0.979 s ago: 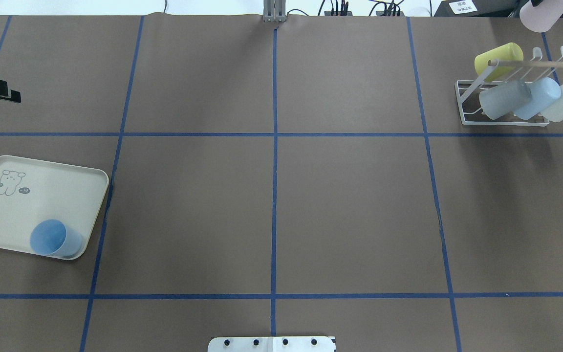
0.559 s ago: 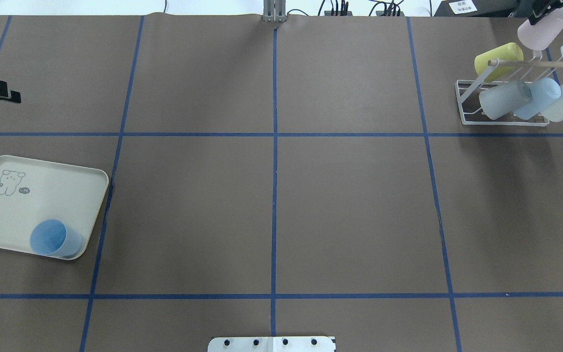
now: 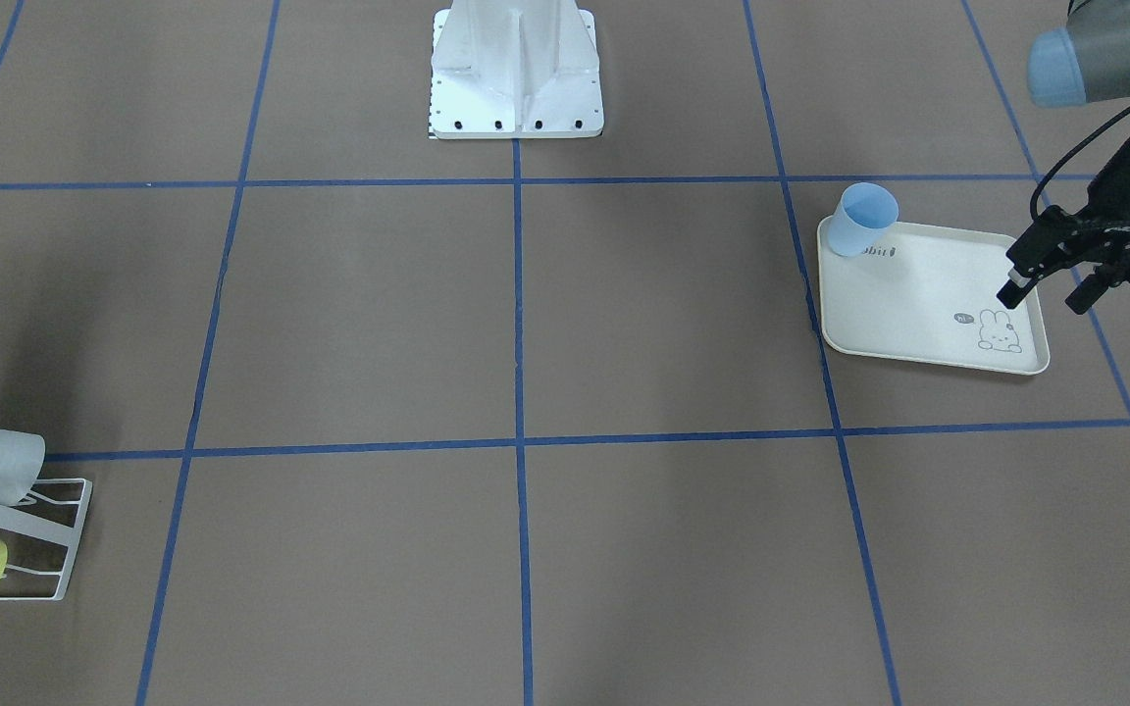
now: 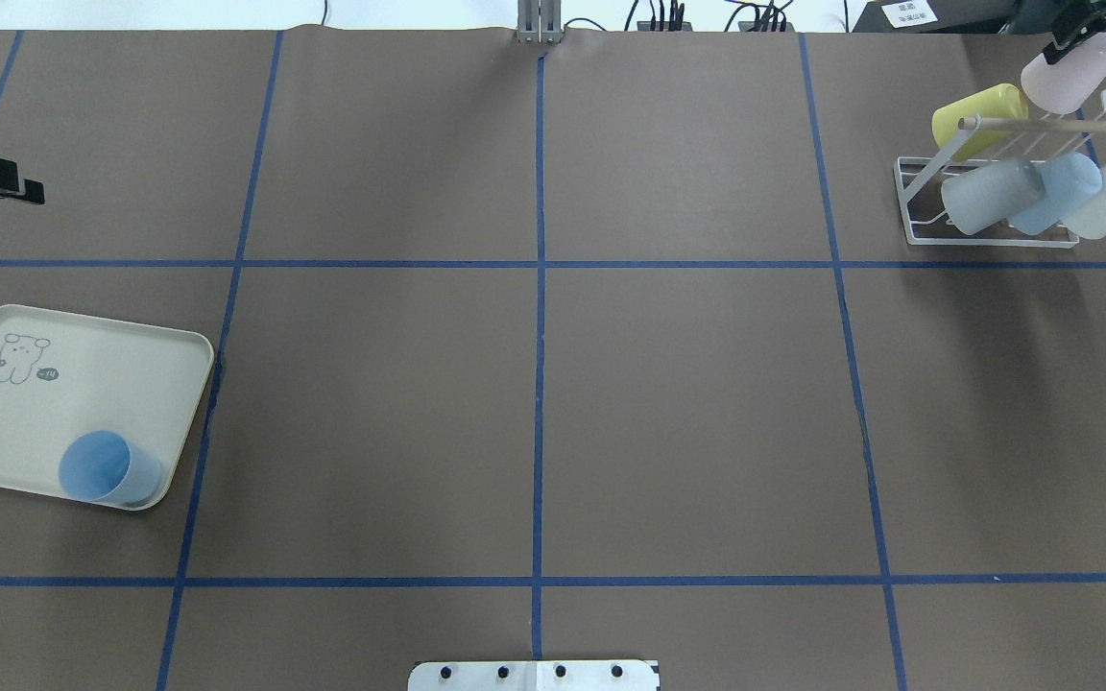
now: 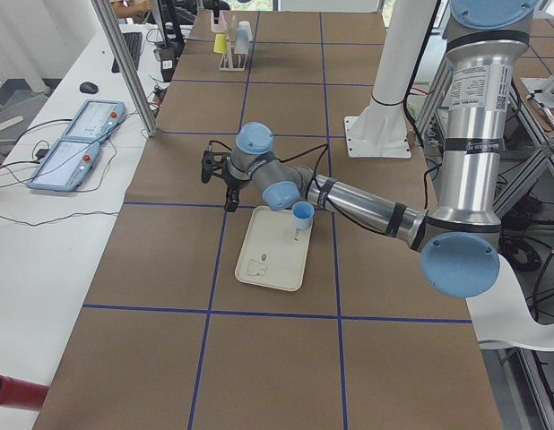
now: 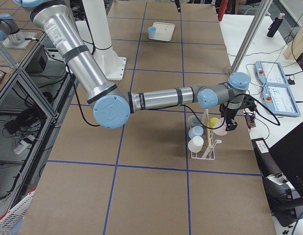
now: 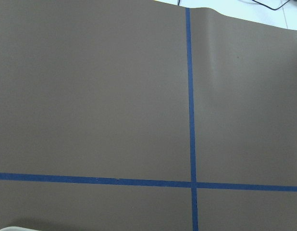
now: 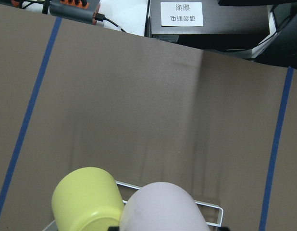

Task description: Transfer IKEA cup to right arm and place on rack

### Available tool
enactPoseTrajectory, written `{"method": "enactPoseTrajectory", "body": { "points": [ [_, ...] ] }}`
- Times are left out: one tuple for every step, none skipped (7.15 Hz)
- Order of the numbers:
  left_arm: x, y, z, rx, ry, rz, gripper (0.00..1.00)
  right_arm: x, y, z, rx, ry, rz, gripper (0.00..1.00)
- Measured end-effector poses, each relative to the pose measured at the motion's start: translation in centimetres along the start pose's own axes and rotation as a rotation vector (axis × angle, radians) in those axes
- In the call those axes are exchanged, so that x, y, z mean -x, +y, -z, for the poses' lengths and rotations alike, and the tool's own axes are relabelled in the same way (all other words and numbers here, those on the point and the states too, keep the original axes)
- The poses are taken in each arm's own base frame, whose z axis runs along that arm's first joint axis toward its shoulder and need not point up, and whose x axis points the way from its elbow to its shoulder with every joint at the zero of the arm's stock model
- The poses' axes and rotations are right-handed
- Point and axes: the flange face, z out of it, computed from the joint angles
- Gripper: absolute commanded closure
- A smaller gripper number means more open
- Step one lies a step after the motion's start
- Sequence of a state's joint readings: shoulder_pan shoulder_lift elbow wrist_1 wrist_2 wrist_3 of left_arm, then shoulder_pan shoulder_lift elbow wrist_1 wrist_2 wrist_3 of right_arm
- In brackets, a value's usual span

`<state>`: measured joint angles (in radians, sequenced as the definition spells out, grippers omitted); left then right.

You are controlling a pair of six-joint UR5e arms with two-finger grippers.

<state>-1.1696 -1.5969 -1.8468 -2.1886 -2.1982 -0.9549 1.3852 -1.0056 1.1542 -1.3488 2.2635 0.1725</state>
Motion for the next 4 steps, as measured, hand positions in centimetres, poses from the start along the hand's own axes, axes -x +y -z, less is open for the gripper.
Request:
{"method": "enactPoseTrajectory", "body": {
  "points": [
    [0.0,0.0,0.0,0.001,-0.001,0.002,0.0,-0.3,0.3,-0.3,0.005,0.0,-0.003,0.84],
    [0.0,0.0,-0.1,0.003,-0.002,0.004,0.0,-0.6,0.7,-0.6,0.01,0.001,-0.008,0.84],
    [0.0,0.1,-0.1,0.004,-0.003,0.004,0.0,-0.9,1.1,-0.9,0.015,0.003,-0.013,0.83],
    [-0.1,0.1,0.0,0.004,-0.002,0.004,0.0,-1.3,1.5,-1.2,0.02,0.004,-0.018,0.82]
  ]
}}
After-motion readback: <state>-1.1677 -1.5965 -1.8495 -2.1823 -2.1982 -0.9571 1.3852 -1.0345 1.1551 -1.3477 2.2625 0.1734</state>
